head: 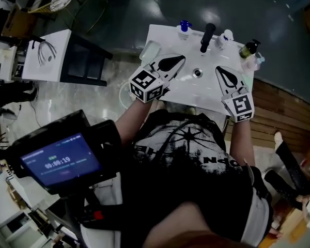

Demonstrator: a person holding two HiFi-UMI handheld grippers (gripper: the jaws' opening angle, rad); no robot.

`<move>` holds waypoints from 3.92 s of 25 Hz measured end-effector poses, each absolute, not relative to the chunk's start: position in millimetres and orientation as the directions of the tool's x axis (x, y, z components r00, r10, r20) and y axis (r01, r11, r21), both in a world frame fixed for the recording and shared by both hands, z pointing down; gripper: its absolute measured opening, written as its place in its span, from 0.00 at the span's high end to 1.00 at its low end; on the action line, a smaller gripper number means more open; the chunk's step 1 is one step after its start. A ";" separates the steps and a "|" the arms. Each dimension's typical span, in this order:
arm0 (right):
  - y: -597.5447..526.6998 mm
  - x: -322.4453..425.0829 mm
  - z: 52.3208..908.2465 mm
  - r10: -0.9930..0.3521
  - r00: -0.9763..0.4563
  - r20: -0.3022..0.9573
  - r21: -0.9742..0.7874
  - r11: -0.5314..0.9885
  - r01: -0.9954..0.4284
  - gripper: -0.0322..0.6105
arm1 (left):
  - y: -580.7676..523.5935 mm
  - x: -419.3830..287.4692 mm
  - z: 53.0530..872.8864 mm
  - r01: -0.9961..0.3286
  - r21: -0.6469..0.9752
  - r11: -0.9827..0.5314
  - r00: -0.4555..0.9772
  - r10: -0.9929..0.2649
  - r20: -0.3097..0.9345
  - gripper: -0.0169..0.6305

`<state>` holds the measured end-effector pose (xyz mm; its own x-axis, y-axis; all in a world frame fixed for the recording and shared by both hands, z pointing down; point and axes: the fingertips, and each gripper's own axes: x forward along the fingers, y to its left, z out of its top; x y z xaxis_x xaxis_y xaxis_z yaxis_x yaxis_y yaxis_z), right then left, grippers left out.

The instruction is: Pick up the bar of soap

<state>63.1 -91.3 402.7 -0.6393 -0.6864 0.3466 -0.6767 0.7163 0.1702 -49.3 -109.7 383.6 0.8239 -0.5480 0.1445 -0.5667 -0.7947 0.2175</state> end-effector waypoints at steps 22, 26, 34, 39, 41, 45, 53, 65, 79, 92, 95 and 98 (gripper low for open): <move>-96.8 -2.9 388.1 -0.606 -0.735 0.304 0.145 0.792 -0.593 0.93 | -101.6 -113.4 351.0 -0.615 0.187 -0.766 0.786 -0.615 0.067 0.96; -96.7 -4.8 389.5 -0.601 -0.739 0.305 0.142 0.796 -0.588 0.93 | -101.3 -116.8 349.9 -0.622 0.198 -0.757 0.779 -0.624 0.062 0.96; -90.6 -12.3 386.2 -0.591 -0.748 0.301 0.138 0.803 -0.579 0.93 | -93.7 -120.9 347.8 -0.633 0.171 -0.755 0.772 -0.631 0.077 0.96; -89.0 -17.3 385.3 -0.583 -0.757 0.296 0.135 0.810 -0.571 0.93 | -92.7 -124.1 350.3 -0.643 0.168 -0.747 0.765 -0.640 0.079 0.96; -89.3 -20.2 385.5 -0.580 -0.760 0.294 0.134 0.812 -0.568 0.93 | -92.3 -127.4 352.1 -0.648 0.167 -0.743 0.760 -0.644 0.082 0.96; -86.1 -32.3 389.2 -0.557 -0.775 0.300 0.124 0.828 -0.547 0.93 | -89.0 -140.2 357.3 -0.663 0.177 -0.728 0.748 -0.657 0.097 0.96; -74.9 -75.8 405.0 -0.465 -0.823 0.328 0.093 0.882 -0.461 0.92 | -78.1 -176.8 382.2 -0.690 0.205 -0.694 0.723 -0.672 0.158 0.96; -66.8 -157.7 443.6 -0.333 -0.849 0.410 0.043 0.937 -0.347 0.92 | -55.5 -250.8 435.7 -0.735 0.319 -0.598 0.675 -0.687 0.269 0.95; -48.7 -209.7 512.9 -0.233 -0.788 0.570 0.004 0.960 -0.281 0.72 | -47.7 -270.4 503.9 -0.632 0.521 -0.573 0.771 -0.531 0.351 0.71; -44.6 -240.3 582.8 -0.174 -0.672 0.720 0.044 0.977 -0.207 0.58 | -51.8 -260.8 570.1 -0.533 0.665 -0.523 0.846 -0.324 0.423 0.62; -49.3 -243.6 593.4 -0.175 -0.655 0.735 0.054 0.978 -0.201 0.58 | -56.9 -256.2 581.4 -0.516 0.684 -0.515 0.856 -0.295 0.423 0.62; -50.0 -247.9 601.1 -0.169 -0.642 0.748 0.056 0.980 -0.193 0.58 | -58.2 -251.8 589.6 -0.495 0.703 -0.510 0.868 -0.261 0.422 0.61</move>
<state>-247.9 -50.0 601.1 -0.6416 -0.1689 0.7482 -0.1932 0.9796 0.0555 -251.8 -58.2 589.6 0.8683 -0.2608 0.4220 -0.4951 -0.5105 0.7031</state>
